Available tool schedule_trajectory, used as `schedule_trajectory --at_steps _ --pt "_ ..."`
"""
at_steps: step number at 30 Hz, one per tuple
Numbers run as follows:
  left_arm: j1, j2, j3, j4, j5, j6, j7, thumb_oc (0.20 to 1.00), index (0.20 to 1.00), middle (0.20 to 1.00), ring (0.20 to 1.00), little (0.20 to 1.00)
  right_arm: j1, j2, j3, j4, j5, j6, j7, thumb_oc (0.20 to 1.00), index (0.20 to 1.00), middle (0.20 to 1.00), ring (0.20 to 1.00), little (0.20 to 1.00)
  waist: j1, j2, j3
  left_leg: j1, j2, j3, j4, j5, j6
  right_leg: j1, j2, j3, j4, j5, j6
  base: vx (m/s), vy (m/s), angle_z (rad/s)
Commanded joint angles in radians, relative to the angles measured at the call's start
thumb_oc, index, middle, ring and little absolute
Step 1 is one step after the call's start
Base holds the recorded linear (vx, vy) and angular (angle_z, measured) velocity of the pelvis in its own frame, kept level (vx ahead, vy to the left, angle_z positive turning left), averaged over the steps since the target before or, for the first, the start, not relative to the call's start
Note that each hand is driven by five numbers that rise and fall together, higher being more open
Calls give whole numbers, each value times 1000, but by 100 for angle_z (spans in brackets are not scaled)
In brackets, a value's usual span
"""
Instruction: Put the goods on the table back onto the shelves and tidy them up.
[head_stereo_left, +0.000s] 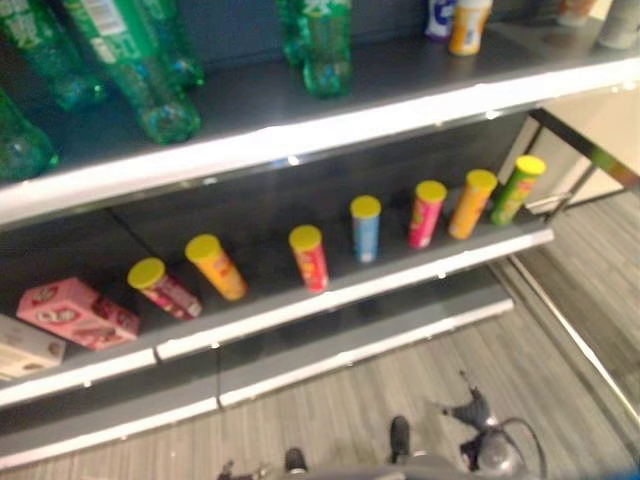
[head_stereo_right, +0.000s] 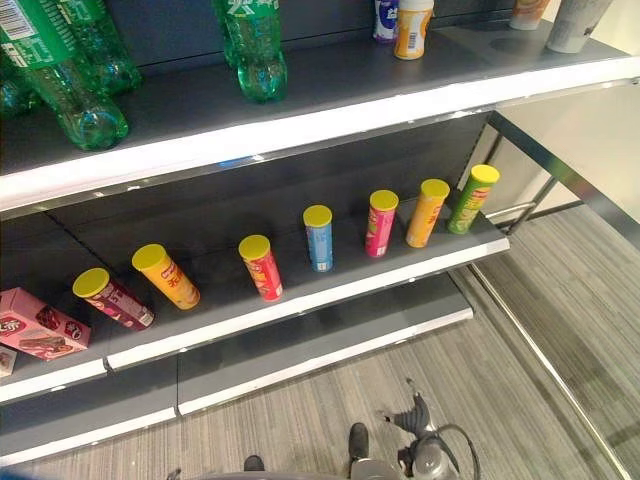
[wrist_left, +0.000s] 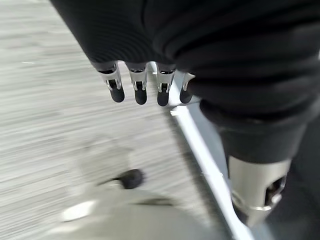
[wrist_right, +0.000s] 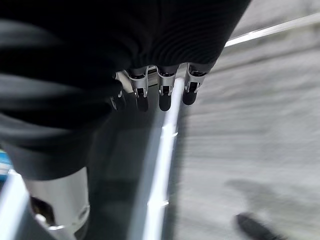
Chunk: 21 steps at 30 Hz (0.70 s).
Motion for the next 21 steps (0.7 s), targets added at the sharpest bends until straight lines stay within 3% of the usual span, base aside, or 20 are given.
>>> schedule_trajectory --at_steps 1,5,12,16,21 --pt "-58 43 -5 15 43 12 8 1000 1000 1000 1000 1000 -96 52 19 -41 101 -46 36 1000 1000 1000 1000 1000 15 -53 67 9 -23 0 8 -11 -30 57 -20 6 8 -82 72 -28 4 8" --pt "-78 51 -29 -12 30 8 17 1000 1000 1000 1000 1000 -179 114 80 -7 155 -38 41 1000 1000 1000 1000 1000 50 -66 76 -5 -26 -20 8 -10 -28 57 -28 -15 8 -79 75 -20 18 16" --pt "-133 64 -116 -89 10 -12 54 1000 1000 1000 1000 1000 -325 186 147 66 123 -28 -6 1000 1000 1000 1000 1000 110 -73 91 -24 -54 -76 8 -14 -10 67 -65 -67 8 -62 85 14 43 26" --pt "-142 71 -133 -93 15 -14 64 1000 1000 1000 1000 1000 -366 202 148 99 120 -25 -28 1000 1000 1000 1000 1000 123 -71 96 -29 -63 -86 8 -16 -4 67 -75 -79 8 -57 88 6 50 24" --pt "-172 83 -194 -97 15 -11 80 1000 1000 1000 1000 1000 -591 253 63 284 197 10 -115 1000 1000 1000 1000 1000 178 -40 129 -50 -111 -108 8 -25 26 53 -116 -86 8 -33 103 -16 132 7"
